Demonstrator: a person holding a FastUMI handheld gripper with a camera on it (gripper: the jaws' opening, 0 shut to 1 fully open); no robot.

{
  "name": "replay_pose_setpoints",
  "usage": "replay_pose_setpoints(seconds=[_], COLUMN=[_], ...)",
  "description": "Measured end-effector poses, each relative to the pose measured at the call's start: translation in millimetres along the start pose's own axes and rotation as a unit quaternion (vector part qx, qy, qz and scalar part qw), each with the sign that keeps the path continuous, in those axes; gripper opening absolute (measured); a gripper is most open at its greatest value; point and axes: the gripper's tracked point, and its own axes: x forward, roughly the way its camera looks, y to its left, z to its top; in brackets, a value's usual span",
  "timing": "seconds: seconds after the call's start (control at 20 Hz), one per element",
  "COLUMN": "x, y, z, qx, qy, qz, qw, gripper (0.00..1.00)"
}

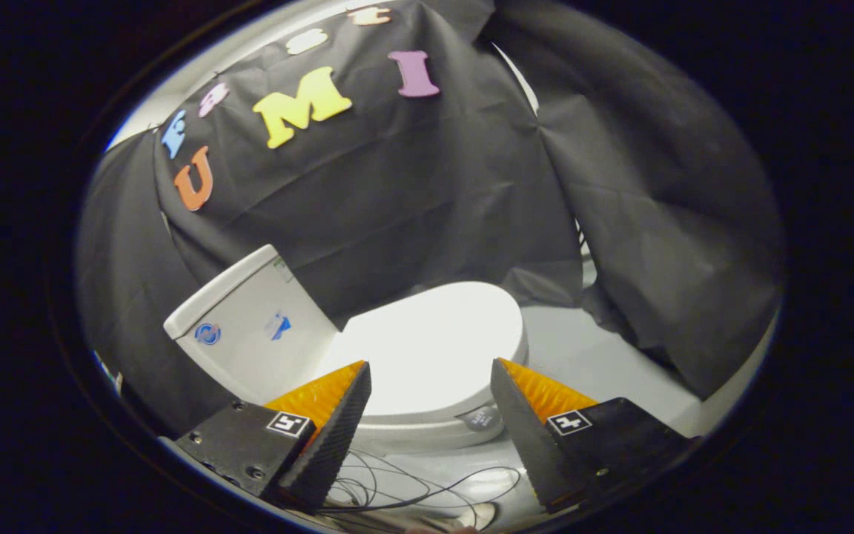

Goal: Open the toilet lid.

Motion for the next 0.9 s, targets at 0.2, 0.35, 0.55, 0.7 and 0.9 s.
replay_pose_setpoints(seconds=[0.2, 0.35, 0.55, 0.7, 0.9], x=[17, 28, 40, 54, 67], y=[-20, -27, -42, -52, -63], z=[-18, -35, -68, -86, -105], qx=[0.054, 0.103, 0.15, 0.171, 0.205], qy=[0.041, 0.069, 0.109, 0.129, 0.152], qz=[-0.005, -0.001, -0.005, -0.015, -0.019], qw=[0.998, 0.992, 0.983, 0.977, 0.967], gripper=[1.0, 1.0, 0.97, 0.94, 0.89])
